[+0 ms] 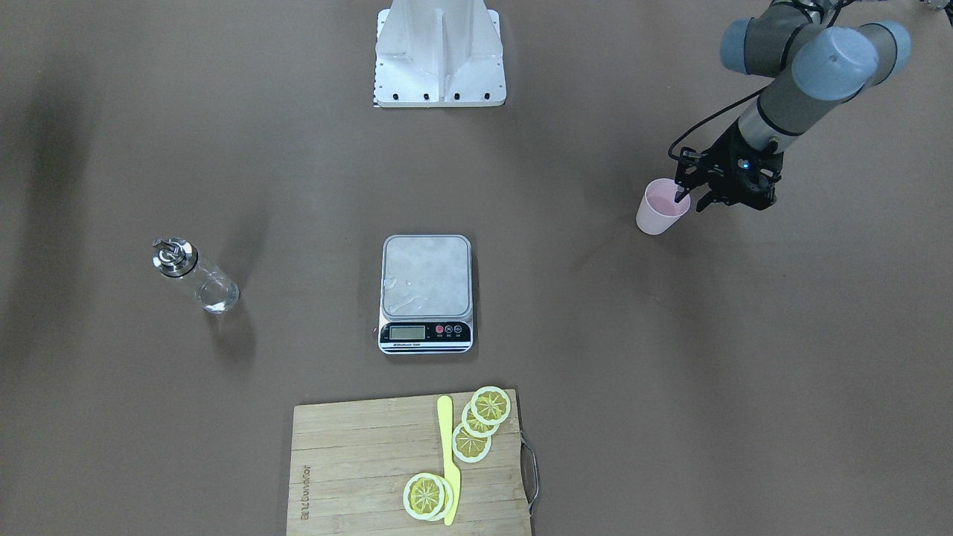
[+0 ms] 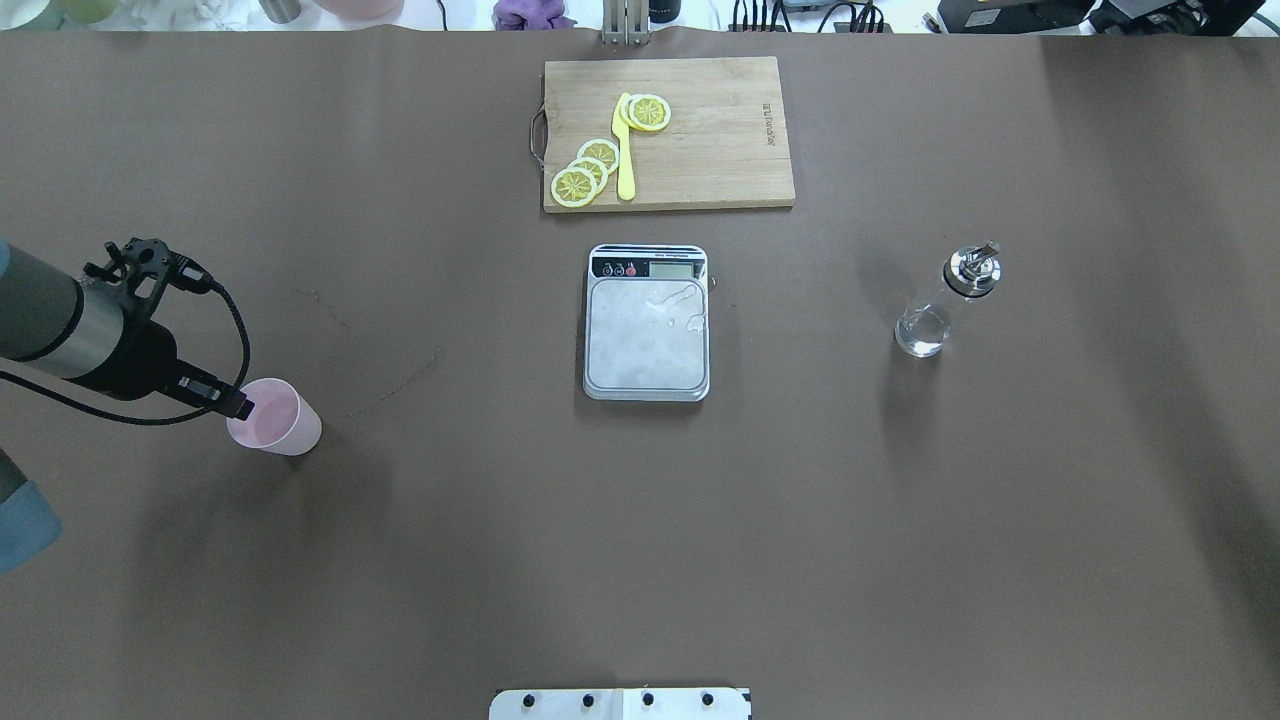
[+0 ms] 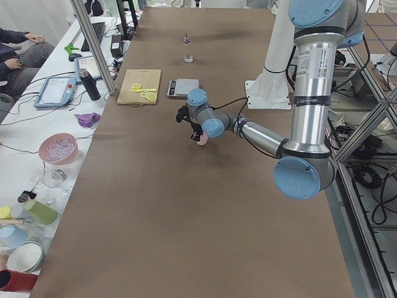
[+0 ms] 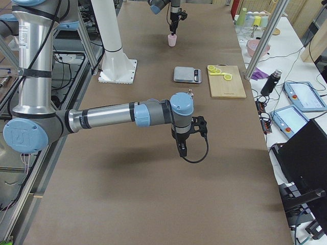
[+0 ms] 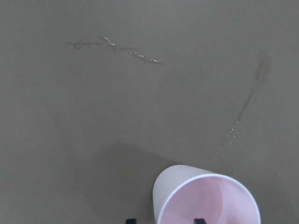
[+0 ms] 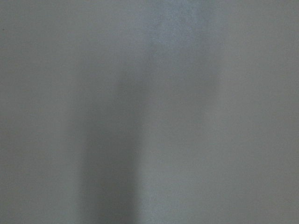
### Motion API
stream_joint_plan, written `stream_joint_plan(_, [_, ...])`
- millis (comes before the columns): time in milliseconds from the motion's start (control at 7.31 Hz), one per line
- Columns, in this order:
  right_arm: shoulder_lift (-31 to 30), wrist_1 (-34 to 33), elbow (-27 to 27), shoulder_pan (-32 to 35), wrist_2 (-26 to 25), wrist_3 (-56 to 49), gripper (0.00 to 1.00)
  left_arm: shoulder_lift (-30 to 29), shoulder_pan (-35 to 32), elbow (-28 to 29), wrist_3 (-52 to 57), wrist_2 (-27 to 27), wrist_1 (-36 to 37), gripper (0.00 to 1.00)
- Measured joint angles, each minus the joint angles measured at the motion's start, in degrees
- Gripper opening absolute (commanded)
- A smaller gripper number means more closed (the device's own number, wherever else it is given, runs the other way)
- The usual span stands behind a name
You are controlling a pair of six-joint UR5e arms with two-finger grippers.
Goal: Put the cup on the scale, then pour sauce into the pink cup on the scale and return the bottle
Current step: 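Close the left gripper on the pink cup's rim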
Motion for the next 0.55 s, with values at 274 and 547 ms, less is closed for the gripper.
stream_joint_plan(274, [0.0,0.0,0.0,0.0,0.0,0.0,1.00,0.1,0.0,0.0,-0.2,0.0,-0.4,0.21])
stream_joint_plan(547, [0.0,-0.1,-0.1,0.0,0.0,0.0,1.00,0.1,0.1,0.0,-0.4,0.0,-0.5,0.09])
